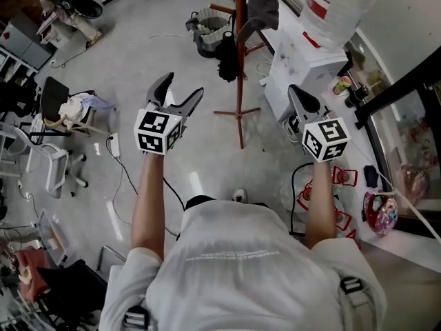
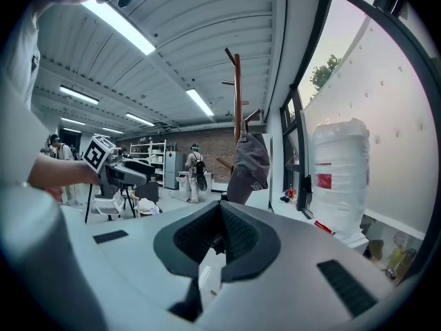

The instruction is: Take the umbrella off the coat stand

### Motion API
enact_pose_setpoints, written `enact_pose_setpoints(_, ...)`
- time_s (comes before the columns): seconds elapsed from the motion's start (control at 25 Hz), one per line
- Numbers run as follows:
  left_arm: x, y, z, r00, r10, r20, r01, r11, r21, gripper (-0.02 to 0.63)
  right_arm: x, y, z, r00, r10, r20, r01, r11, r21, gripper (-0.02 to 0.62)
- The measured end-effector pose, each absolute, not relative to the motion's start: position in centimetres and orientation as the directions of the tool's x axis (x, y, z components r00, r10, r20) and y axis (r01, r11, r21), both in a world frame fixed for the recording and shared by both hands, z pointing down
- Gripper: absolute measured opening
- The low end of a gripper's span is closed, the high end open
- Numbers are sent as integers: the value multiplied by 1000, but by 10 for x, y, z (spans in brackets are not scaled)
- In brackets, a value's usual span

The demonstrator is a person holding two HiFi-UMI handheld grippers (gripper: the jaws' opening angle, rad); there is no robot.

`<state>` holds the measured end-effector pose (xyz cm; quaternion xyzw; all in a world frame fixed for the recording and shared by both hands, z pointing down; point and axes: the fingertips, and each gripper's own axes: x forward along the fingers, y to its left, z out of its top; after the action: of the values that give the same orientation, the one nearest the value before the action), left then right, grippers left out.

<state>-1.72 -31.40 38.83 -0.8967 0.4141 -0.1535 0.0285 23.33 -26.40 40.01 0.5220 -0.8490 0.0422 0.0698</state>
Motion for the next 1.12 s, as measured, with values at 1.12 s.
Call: enact_pose_setpoints(1.12,96,-521,596,839,-94,535,-187,-975,122,436,216,-394,484,-190,-915,357,-982,180,-60,23)
